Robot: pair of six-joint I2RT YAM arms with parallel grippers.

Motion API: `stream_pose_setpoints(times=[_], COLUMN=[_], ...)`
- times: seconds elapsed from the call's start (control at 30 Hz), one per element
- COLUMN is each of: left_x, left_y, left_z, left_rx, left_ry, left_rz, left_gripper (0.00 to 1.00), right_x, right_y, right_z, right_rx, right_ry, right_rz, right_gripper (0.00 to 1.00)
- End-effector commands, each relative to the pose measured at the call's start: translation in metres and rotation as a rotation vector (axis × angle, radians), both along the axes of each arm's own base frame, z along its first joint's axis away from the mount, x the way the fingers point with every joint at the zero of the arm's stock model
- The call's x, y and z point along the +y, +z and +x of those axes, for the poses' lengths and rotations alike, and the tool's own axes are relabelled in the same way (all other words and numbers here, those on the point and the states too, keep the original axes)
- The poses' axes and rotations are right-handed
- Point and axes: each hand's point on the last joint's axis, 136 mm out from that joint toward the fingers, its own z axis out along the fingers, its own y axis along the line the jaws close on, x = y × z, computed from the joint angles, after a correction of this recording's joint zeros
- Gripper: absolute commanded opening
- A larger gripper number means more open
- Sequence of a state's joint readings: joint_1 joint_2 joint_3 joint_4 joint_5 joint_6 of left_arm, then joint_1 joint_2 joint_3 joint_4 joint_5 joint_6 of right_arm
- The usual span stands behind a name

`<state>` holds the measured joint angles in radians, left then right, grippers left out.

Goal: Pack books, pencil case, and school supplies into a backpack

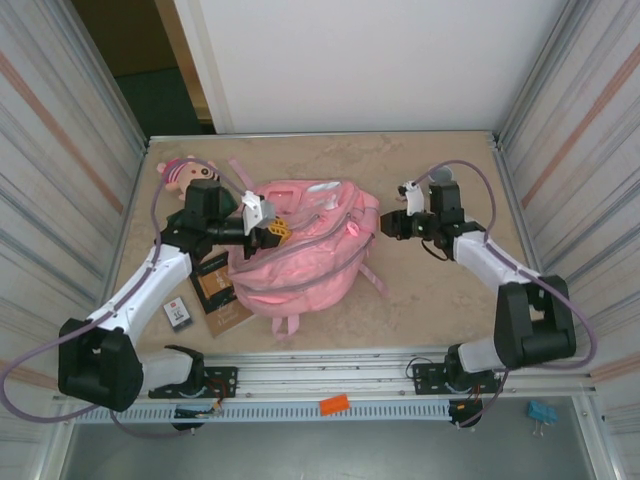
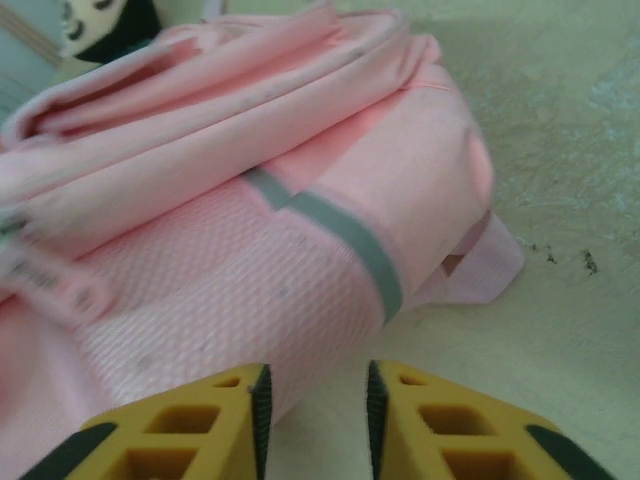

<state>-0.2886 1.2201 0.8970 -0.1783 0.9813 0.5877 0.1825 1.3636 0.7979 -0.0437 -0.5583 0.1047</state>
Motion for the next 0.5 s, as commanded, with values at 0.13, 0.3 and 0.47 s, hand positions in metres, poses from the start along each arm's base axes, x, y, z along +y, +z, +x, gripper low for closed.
stream_pose_setpoints(times=[0.13,0.3,0.47], left_x=[-0.002,-0.003,-0.003], left_y=[0.044,0.053,0.057], left_z=[-0.004,-0.007,-0.008], left_rx=[-0.099,-0.063,-0.070], left_ry=[-0.063,-0.122,-0.131], left_rz=[-0.107,-0.142,-0.148], left_gripper=[0.00,0.00,0.00], right_x=[0.016,0.030,0.041], right_y=[0.036,0.039,0.051], right_z=[-0.075,-0.096,-0.084], right_rx=[-0.099,-0.032,-0.004], right_ry=[0.172,0.256,0.280], right_rz=[0.181,0.330,0.408], right_gripper=[0.41,0.56,0.68])
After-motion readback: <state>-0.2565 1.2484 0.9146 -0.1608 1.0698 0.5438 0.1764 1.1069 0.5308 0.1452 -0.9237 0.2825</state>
